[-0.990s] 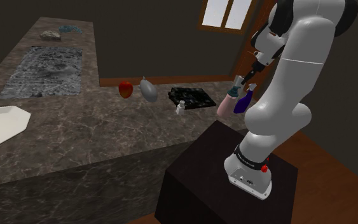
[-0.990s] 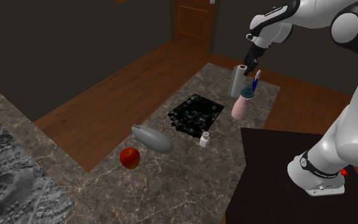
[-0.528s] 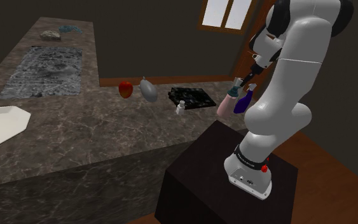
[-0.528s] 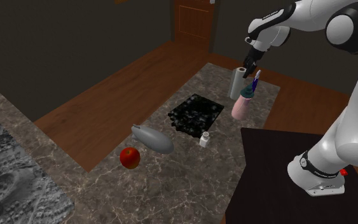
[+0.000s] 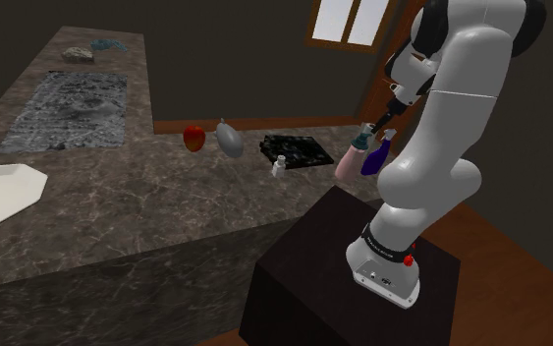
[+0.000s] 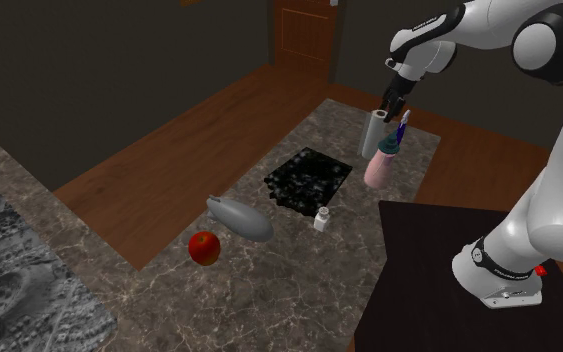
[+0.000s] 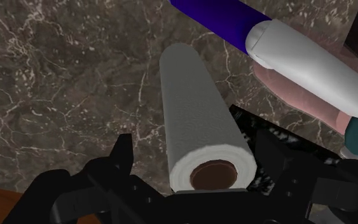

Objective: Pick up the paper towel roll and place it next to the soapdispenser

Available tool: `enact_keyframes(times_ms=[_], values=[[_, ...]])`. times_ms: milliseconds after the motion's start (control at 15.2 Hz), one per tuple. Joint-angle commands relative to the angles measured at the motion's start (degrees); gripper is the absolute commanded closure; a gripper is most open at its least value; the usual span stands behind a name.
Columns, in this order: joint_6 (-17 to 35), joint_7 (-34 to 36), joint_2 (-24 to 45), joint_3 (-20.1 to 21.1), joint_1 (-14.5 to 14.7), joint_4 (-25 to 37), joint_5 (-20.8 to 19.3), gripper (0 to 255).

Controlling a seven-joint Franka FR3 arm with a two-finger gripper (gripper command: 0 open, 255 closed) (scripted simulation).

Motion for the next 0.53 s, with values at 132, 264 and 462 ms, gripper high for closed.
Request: enact_keyframes(times_ms=[132, 264, 462], values=[[-2.6, 1.6, -2.4, -1.2, 0.3, 1.1, -2.6, 0], [-5.1, 2.9, -4.3, -2.2, 0.4, 2.4, -4.8, 0], [-5.1, 3.0, -4.3, -2.2, 0.4, 2.4, -4.8, 0]])
